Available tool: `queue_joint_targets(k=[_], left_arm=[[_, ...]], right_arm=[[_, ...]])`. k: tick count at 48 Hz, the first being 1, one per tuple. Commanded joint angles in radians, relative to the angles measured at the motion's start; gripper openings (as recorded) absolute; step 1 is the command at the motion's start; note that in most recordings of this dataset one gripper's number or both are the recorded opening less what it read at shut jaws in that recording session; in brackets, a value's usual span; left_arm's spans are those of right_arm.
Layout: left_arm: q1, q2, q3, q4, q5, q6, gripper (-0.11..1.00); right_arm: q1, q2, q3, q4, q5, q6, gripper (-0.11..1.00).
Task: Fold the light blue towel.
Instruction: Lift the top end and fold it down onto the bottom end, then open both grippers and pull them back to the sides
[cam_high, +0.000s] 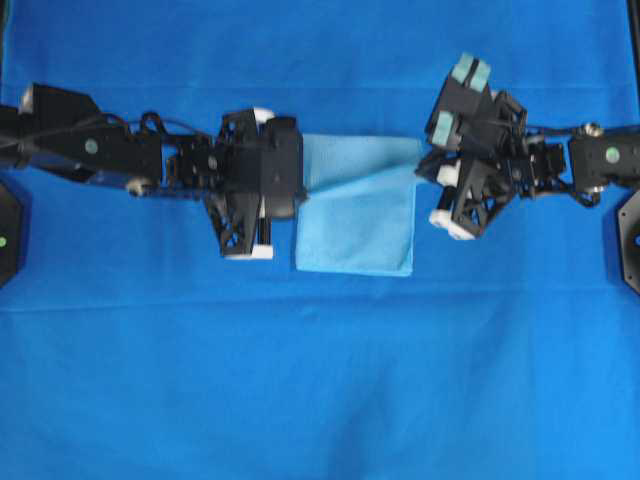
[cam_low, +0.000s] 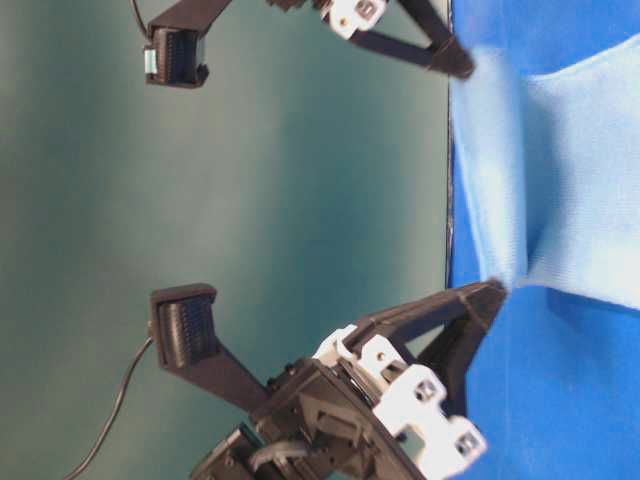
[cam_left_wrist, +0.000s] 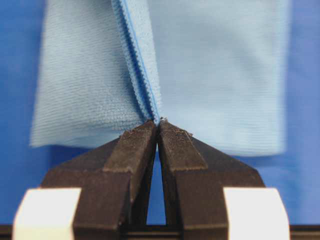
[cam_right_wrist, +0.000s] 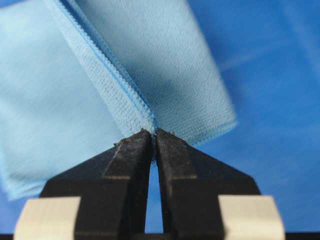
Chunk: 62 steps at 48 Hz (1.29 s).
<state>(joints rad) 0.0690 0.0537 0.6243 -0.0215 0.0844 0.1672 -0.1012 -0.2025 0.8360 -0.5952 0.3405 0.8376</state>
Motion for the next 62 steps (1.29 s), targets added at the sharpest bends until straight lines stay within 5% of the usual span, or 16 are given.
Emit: queue_joint_targets(k=[1,14,29,48,56,62], left_arm=[[-0.037,-0.020,-0.005,0.000,0.005,-0.006,0.02],[-0.098,0.015,0.008,-0.002,-0.012,-0.018,0.02],[-0.104,0.057,0.025,0.000,-0.080,-0.018,0.02],[-0.104,0.058,0.041,0.000,-0.158,-0.018,0.03],[-0.104,0.057,0.040,0.000,-0.158,-0.008,0.37],[-0.101,0.051,0.038,0.000,-0.156,0.011,0.62]], right_arm=[[0.046,-0.018,-0.006,0.002,0.009,0.018,0.05],[0.127,0.025,-0.005,0.002,0.003,0.077,0.05],[0.129,0.124,-0.009,0.002,-0.118,0.109,0.05],[0.130,0.135,-0.020,0.002,-0.126,0.129,0.13],[0.147,0.135,-0.034,0.002,-0.123,0.129,0.60],[0.156,0.132,-0.044,0.002,-0.123,0.129,0.60]])
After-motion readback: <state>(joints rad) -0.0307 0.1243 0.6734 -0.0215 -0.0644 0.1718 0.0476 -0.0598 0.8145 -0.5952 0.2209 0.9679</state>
